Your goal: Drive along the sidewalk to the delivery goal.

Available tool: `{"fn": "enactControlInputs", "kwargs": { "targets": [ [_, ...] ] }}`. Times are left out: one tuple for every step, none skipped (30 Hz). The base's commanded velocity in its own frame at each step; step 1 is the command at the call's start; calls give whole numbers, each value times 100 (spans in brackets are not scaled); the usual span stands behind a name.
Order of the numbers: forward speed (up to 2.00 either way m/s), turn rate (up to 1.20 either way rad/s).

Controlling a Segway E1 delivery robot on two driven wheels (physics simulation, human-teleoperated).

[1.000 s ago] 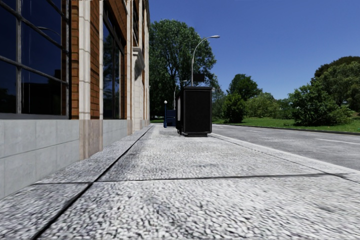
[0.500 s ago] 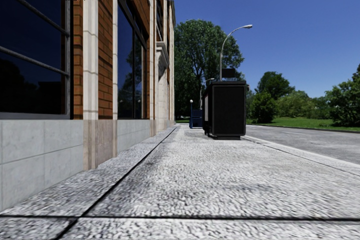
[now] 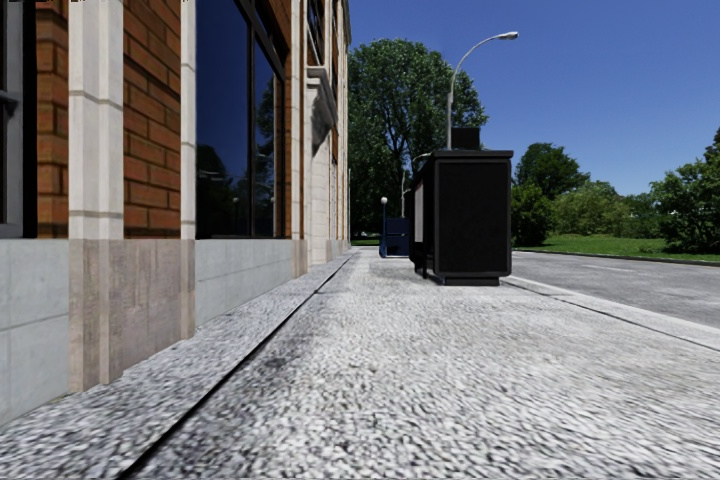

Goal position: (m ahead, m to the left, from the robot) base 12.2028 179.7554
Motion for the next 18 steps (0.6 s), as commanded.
{"fn": "enactControlInputs", "kwargs": {
  "targets": [
    [200,0],
    [200,0],
    [200,0],
    [200,0],
    [200,0],
    [200,0],
    [200,0],
    [200,0],
    [200,0],
    [200,0],
    [200,0],
    [200,0],
    [200,0],
    [200,0],
    [198,0],
    [196,0],
    [195,0],
    [195,0]
  ]
}}
